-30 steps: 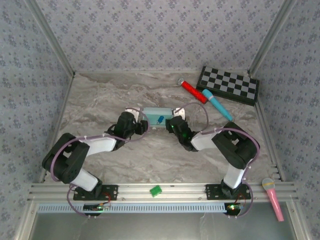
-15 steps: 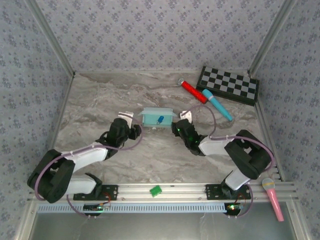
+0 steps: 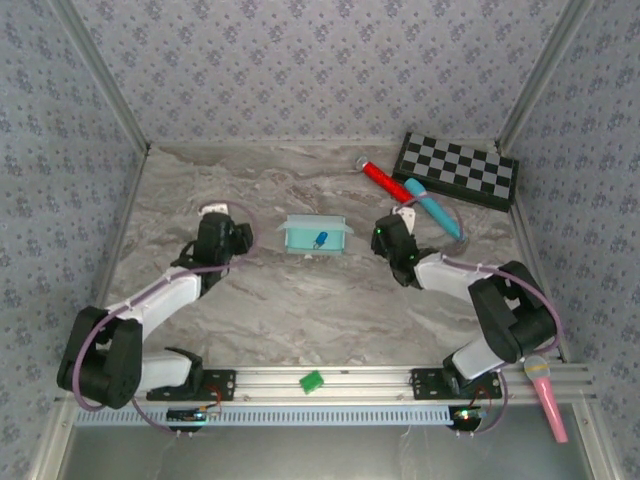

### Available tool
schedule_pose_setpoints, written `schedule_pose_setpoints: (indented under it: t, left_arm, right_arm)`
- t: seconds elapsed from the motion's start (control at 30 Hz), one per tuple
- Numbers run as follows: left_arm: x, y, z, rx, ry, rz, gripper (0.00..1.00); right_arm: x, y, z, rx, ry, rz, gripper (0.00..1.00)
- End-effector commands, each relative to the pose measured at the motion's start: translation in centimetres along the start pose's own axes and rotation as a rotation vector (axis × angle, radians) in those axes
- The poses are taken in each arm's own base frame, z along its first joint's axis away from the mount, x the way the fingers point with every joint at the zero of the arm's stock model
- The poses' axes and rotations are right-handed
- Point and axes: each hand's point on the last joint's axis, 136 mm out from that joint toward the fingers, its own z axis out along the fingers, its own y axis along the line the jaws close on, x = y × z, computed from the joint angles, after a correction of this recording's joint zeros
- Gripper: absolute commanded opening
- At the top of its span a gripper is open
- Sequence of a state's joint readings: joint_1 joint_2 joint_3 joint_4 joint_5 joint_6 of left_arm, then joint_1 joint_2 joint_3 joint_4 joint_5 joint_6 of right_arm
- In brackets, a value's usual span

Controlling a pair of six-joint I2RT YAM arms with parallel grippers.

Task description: Fold the paper box

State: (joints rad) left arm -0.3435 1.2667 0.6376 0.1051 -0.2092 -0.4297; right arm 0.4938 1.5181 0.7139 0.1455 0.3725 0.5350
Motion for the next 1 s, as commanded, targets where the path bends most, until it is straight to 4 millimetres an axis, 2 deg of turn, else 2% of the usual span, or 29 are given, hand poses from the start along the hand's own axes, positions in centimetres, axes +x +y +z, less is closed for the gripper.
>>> schedule_pose_setpoints:
  t: [0.0,0.13,0.33,0.47,0.6,0.67,0.97]
  left_arm:
    - [-1.4,-2.2,0.1,0.096,0.054,-0.013,0.60]
    - [-2.8,-5.6,0.5,0.225,0.128,0.026,0.60]
    - [-3.7,-9.0,0.9,0.347,0.186,0.050,0.58]
    - [-2.8,-10.8,1.3,0.400,0.257,0.080,0.56]
    - [-1.5,-11.9,1.8,0.414,0.321,0.117,0.54]
    - [-0.9,-12.2,2.1,0.419,0.338,0.126,0.53]
    - [1.3,-12.6,3.3,0.437,0.412,0.126,0.52]
  right_arm:
    - [-1.3,1.0,-0.3,-0.058,0.069,0.012,0.53]
    - [-3.3,2.7,-0.2,-0.132,0.107,-0.016,0.53]
    - [-5.5,6.5,-0.2,-0.290,0.160,-0.075,0.53]
    - [-4.9,9.0,0.0,-0.382,0.236,-0.091,0.52]
    - [-3.4,10.1,0.5,-0.420,0.294,-0.106,0.51]
    - [-4.1,11.3,0.5,-0.451,0.287,-0.108,0.51]
    - [-2.4,12.2,0.8,-0.463,0.333,-0.145,0.50]
